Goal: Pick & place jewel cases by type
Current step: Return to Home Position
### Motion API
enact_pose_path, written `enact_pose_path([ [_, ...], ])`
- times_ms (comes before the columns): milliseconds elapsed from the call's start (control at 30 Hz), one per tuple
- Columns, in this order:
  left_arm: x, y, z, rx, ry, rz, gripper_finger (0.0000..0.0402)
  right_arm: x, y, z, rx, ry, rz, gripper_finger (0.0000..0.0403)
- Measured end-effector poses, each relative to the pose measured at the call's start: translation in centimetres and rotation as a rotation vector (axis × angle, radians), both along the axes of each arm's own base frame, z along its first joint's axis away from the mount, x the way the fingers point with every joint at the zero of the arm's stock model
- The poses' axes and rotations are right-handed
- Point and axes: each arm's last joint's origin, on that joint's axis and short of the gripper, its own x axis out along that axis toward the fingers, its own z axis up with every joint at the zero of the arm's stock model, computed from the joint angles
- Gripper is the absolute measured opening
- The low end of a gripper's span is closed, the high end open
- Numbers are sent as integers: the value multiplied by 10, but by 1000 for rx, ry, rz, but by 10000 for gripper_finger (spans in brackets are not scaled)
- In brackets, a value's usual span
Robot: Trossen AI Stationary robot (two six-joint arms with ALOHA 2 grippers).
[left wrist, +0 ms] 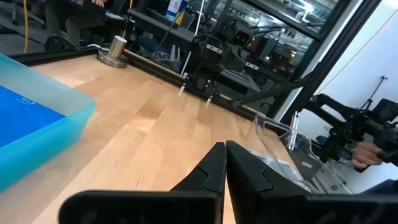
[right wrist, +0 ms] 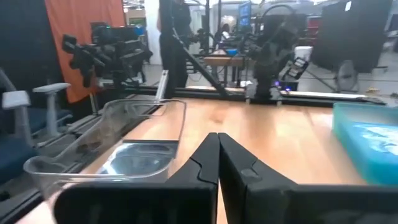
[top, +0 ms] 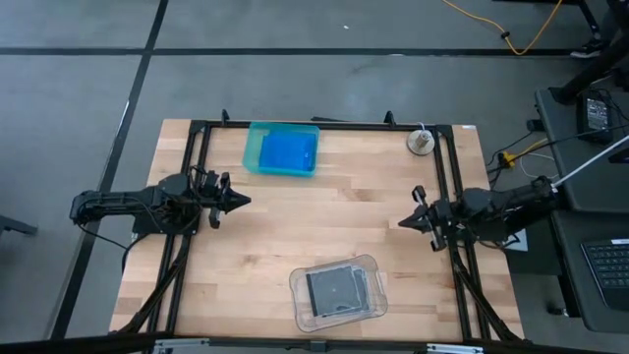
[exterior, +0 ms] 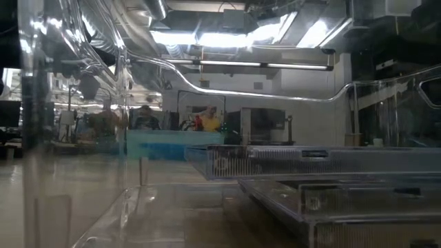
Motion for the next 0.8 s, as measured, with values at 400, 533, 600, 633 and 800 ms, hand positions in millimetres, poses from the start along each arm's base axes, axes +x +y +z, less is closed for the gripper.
enact_pose_path([
  [400, 0, 0, 0, 0, -1, 0, 6, 0, 1, -2, 98, 47, 43, 18],
  [533, 0, 0, 0, 0, -1, 0, 6, 0, 1, -2, 97, 46, 43, 26],
  [600, 0, 0, 0, 0, -1, 0, 6, 0, 1, -2, 97, 47, 43, 26],
  [633, 0, 0, 0, 0, -1, 0, 6, 0, 1, -2, 96, 46, 43, 26],
  [800, 0, 0, 0, 0, -1, 0, 6, 0, 1, -2, 97, 46, 43, 22],
])
